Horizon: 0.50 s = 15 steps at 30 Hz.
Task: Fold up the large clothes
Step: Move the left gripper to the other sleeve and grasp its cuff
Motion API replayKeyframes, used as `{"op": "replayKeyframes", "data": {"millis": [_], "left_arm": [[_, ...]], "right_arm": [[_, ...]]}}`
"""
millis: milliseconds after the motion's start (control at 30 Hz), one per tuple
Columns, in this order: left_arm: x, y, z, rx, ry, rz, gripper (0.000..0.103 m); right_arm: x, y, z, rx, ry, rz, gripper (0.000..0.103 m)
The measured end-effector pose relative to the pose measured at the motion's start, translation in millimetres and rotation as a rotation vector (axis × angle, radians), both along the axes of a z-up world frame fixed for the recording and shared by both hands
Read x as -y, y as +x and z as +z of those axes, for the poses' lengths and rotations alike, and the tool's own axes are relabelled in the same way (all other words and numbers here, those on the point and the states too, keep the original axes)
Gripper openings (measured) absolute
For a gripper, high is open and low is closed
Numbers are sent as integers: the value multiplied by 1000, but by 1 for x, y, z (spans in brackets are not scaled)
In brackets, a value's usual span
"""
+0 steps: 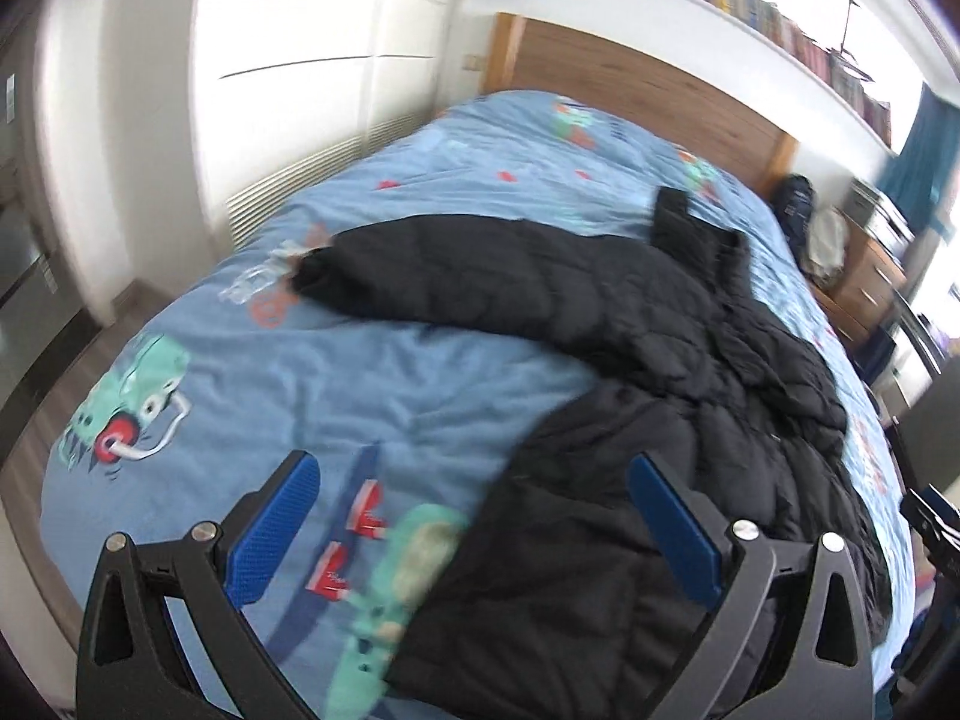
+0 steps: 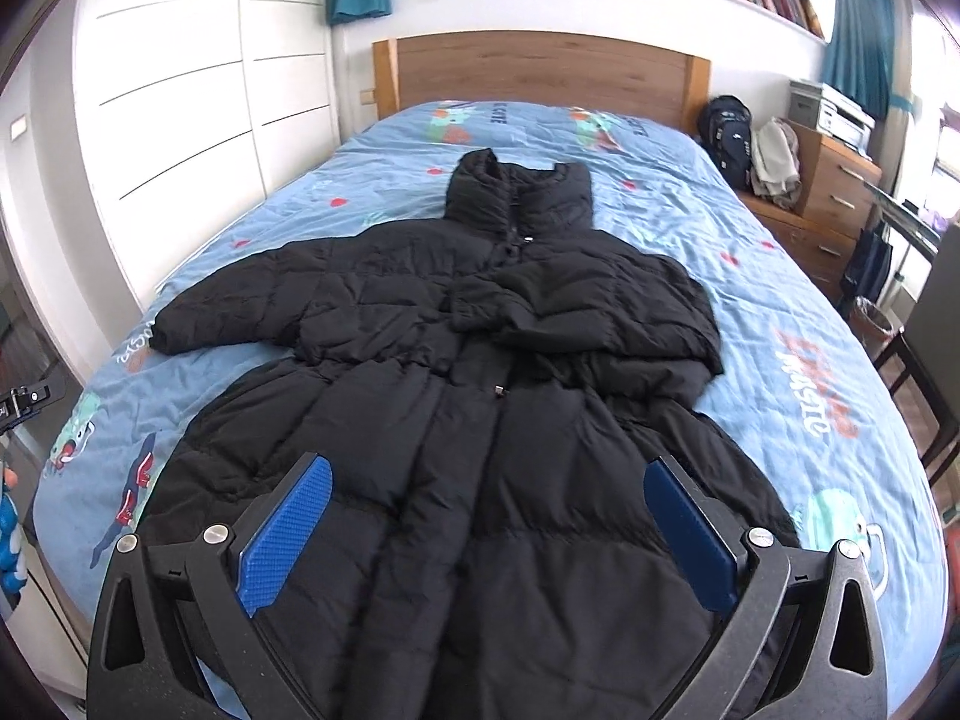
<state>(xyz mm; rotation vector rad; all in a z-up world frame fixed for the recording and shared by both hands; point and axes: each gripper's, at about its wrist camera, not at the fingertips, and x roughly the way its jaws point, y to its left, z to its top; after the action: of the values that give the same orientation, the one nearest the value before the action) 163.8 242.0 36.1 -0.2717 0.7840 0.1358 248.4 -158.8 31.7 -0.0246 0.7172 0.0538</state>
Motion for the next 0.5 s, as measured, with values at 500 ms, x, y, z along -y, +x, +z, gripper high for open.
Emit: {"op": "replayKeyframes", "data": {"millis": [500], "left_arm": [[-73, 72, -72, -115, -151, 154, 103]], "right_arm": [[-7, 50, -55, -42, -14, -8, 102]]}}
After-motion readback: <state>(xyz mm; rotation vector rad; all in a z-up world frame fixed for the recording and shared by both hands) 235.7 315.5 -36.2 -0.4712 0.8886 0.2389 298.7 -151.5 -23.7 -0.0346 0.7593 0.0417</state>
